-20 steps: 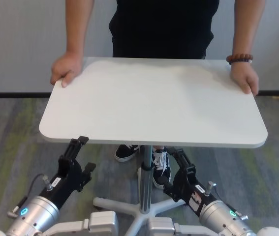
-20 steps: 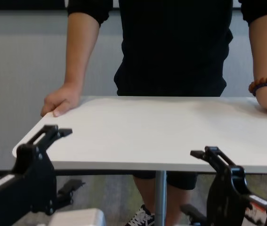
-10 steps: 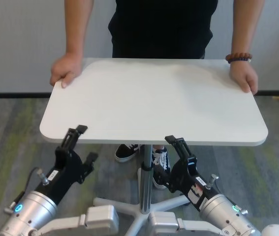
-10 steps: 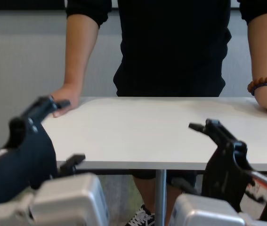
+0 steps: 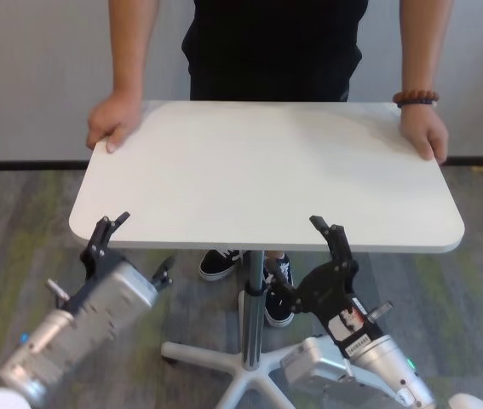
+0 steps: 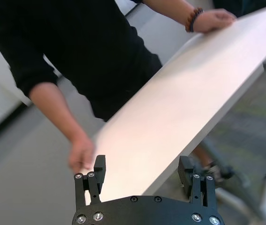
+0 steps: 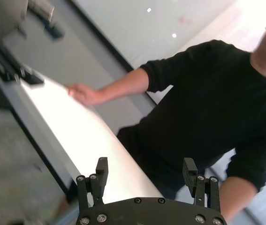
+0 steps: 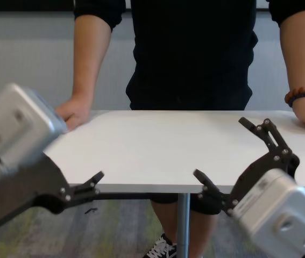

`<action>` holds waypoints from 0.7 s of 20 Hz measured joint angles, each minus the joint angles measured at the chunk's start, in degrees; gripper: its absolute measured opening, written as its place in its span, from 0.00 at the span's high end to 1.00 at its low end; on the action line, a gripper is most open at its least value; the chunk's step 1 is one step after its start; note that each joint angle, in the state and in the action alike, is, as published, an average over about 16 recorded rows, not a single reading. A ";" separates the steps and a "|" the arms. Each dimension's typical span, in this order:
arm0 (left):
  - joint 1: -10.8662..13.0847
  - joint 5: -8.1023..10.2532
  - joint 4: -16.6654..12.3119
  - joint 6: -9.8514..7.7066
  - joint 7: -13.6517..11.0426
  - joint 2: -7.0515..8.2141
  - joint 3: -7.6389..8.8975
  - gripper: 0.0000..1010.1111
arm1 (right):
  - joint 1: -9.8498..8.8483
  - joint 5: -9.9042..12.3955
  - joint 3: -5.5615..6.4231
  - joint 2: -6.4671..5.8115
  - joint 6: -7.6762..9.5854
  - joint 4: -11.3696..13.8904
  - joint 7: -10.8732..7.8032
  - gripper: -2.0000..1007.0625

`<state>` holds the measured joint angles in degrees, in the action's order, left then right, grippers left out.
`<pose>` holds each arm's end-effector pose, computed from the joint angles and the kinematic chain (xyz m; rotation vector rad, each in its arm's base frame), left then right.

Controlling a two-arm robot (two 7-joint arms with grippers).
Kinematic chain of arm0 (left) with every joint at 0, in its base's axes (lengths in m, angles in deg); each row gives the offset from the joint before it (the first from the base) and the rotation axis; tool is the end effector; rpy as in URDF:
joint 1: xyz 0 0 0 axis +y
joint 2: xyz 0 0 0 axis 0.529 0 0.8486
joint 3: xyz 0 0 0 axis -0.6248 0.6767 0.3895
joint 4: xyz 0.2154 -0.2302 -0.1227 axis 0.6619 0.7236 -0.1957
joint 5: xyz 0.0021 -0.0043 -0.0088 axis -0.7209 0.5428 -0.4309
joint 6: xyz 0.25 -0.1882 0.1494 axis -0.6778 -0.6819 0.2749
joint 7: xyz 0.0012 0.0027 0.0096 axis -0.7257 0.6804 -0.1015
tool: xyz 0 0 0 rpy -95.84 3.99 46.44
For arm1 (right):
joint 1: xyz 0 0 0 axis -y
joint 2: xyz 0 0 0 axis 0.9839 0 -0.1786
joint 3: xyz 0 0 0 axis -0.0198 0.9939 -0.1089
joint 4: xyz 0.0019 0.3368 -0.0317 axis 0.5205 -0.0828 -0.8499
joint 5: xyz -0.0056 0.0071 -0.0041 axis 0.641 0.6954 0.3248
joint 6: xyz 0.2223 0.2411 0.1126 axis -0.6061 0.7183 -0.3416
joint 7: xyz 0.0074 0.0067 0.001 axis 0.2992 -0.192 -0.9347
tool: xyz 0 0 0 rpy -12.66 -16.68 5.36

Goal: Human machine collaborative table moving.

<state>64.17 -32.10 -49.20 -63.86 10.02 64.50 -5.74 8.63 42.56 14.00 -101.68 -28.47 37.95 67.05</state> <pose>0.3142 0.0141 -0.3460 0.4796 -0.6938 1.0819 0.3121 0.0513 -0.4036 -0.3927 -0.9586 -1.0303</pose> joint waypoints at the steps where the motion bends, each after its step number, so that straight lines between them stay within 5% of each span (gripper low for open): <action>1: -0.09 2.61 0.19 0.28 -1.31 -0.53 0.74 0.01 | 0.13 1.33 0.32 0.53 -1.82 -0.90 0.69 0.00; 6: 0.08 13.00 -0.20 0.84 -6.52 -2.25 3.87 0.01 | 1.05 7.46 1.27 2.86 -10.61 -4.82 2.24 0.00; 9: 1.01 15.87 -1.71 0.82 -8.00 -2.43 5.20 0.01 | 1.38 9.94 1.42 3.76 -14.38 -5.84 2.22 0.00; 14: 4.09 17.68 -5.94 1.54 -8.98 -1.78 7.10 0.01 | 0.93 12.39 1.48 4.62 -18.42 -5.37 2.00 0.00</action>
<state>68.27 -14.42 -55.14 -62.32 1.04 62.72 1.35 9.56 54.96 15.48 -97.06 -46.89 32.57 69.06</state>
